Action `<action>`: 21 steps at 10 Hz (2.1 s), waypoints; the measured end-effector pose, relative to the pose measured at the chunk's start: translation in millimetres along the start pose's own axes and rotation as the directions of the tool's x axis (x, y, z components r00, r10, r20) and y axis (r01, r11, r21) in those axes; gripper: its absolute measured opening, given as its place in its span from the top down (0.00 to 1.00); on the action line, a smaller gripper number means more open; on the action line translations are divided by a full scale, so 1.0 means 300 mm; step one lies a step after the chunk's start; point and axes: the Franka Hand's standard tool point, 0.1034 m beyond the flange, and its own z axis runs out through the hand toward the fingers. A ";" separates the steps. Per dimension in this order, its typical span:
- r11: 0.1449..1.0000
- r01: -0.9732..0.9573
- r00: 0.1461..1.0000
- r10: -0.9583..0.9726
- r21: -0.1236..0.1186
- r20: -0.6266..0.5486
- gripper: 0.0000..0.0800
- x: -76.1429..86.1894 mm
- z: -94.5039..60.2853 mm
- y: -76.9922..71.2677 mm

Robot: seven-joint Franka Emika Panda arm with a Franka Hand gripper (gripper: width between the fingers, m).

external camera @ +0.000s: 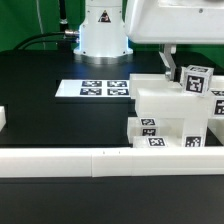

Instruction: Assemble chair

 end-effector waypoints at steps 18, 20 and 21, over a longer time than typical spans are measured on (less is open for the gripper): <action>0.913 0.409 0.913 -0.409 -0.010 0.000 0.64 -0.006 0.008 0.029; 0.974 0.228 0.974 -0.228 -0.010 -0.012 0.64 -0.006 0.008 0.031; 0.995 0.101 0.994 -0.101 -0.008 -0.029 0.64 -0.007 0.010 0.032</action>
Offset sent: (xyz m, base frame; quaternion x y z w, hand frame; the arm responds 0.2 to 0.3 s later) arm -0.0100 0.0075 -0.0030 0.0072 -0.0020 -0.2410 0.9705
